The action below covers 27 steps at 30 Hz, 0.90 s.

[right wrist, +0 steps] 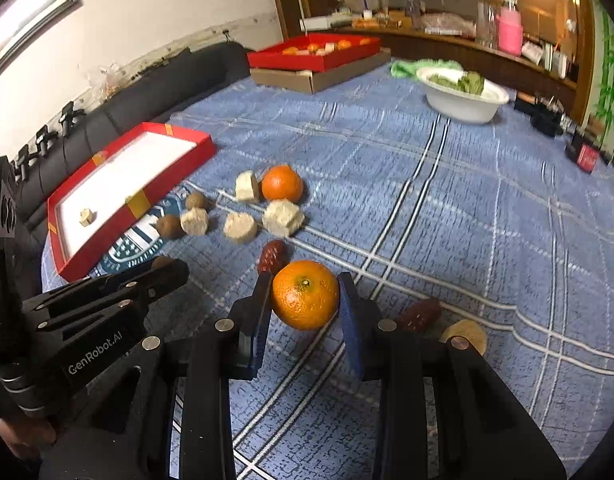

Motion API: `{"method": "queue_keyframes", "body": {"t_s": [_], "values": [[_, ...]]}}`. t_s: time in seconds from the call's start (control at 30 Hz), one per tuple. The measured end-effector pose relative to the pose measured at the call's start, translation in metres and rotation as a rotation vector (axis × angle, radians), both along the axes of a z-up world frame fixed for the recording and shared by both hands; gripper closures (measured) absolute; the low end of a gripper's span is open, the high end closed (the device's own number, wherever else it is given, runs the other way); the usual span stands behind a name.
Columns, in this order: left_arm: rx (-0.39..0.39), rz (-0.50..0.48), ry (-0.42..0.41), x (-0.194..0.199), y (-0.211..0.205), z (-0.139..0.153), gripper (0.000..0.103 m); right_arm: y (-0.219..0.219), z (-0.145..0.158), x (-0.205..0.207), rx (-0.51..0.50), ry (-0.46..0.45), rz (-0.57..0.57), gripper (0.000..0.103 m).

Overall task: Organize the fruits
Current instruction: 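Grasp a mandarin orange with the right tool while the left tool grasps a brown nut, then lift the orange with the right tool while the left tool lifts the brown nut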

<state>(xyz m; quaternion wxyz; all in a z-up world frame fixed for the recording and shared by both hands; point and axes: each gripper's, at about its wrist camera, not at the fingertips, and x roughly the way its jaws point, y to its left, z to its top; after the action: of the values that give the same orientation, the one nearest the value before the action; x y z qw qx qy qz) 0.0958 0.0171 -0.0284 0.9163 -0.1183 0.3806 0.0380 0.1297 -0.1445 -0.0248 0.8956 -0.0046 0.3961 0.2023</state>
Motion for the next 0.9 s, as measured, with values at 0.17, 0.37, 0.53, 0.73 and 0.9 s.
{"method": "queue_keyframes", "body": {"t_s": [0.17,0.37,0.53,0.73,0.9], "values": [[0.039,0.038,-0.028,-0.003,0.001,0.006,0.083,0.003,0.007,-0.006,-0.002,-0.051,0.006,0.072],[0.069,0.06,-0.026,-0.004,0.0,0.007,0.083,0.01,0.009,-0.013,-0.007,-0.078,0.029,0.072],[0.091,0.074,-0.025,-0.005,-0.002,0.007,0.083,0.012,0.011,-0.016,-0.004,-0.087,0.038,0.072],[0.104,0.091,-0.014,-0.005,-0.002,0.006,0.083,0.013,0.011,-0.018,0.002,-0.091,0.047,0.072],[0.113,0.101,-0.007,-0.005,-0.002,0.006,0.083,0.013,0.011,-0.019,0.009,-0.09,0.052,0.072]]}}
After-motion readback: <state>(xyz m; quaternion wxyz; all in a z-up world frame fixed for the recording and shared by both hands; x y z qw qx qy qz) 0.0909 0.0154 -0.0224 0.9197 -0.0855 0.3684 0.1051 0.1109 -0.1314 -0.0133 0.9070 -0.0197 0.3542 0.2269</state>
